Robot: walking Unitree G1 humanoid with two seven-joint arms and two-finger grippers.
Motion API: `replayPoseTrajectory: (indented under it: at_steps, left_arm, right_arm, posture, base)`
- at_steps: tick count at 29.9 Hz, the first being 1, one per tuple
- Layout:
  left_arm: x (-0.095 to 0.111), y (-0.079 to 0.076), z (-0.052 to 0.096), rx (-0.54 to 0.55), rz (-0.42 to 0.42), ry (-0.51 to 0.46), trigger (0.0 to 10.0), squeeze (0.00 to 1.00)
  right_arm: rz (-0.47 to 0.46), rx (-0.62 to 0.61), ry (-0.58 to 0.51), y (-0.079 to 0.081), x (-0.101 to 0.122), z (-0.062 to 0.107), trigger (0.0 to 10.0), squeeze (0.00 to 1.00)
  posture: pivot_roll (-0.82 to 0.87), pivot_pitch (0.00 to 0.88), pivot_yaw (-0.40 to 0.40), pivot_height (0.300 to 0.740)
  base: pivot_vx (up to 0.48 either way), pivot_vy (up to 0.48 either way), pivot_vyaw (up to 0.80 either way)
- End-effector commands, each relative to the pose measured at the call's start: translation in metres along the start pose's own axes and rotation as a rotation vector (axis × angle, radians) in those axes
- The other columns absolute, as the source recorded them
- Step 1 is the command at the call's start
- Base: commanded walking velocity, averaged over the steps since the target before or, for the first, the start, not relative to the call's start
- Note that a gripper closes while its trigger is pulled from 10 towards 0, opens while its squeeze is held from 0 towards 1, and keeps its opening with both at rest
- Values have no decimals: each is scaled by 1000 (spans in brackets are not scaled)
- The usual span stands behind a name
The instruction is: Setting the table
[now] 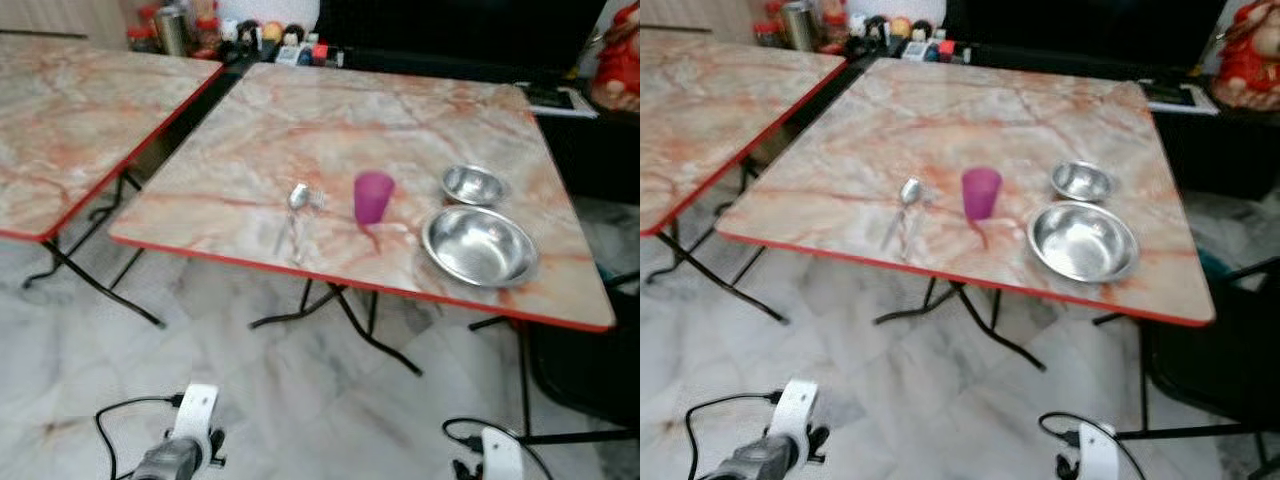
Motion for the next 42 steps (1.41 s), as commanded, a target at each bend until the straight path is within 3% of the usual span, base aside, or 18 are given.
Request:
replayPoseTrajectory:
  at_steps: [1,17,23,28,36,42]
  left_arm:
    - [0,-5,-1,-15,-11,2,10000,0]
    - [2,-5,-1,-9,-4,0,10000,0]
    - [3,-4,-1,5,5,-5,10000,0]
    - [6,-3,-1,27,68,-52,10000,0]
    - [7,-2,-1,38,65,-57,10000,0]
    - [14,3,1,90,111,-130,10000,0]
  right_arm:
    - [-17,-26,5,-9,-3,2,10000,0]
    - [-21,-25,6,-9,-2,2,10000,0]
    - [-20,-30,2,-10,-1,2,10000,0]
    - [-18,-29,0,-10,0,2,10000,0]
    - [-22,-27,-4,-10,0,1,10000,0]
    - [-26,-27,-6,-9,1,1,10000,0]
  posture:
    - [-55,94,-19,740]
    - [-52,115,-25,740]
    - [-55,117,-26,740]
    - [-42,119,-30,740]
    - [-43,118,-27,740]
    - [-46,115,-24,740]
  base:
    - [0,-349,0]
    - [0,-343,-189]
    - [0,0,0]
    - [0,0,0]
    - [0,0,0]
    - [0,0,0]
Point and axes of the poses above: a point about 5 cm out from each wrist's last joint towards the gripper, its own z axis pointing back from the gripper into the wrist, its own x axis along the axis of the wrist's last joint, y = z × x, the point moved 5 cm from there along -z, pointing out of the wrist towards the gripper, and after that the axes turned 8 degrees about z, right-handed, at the moved point
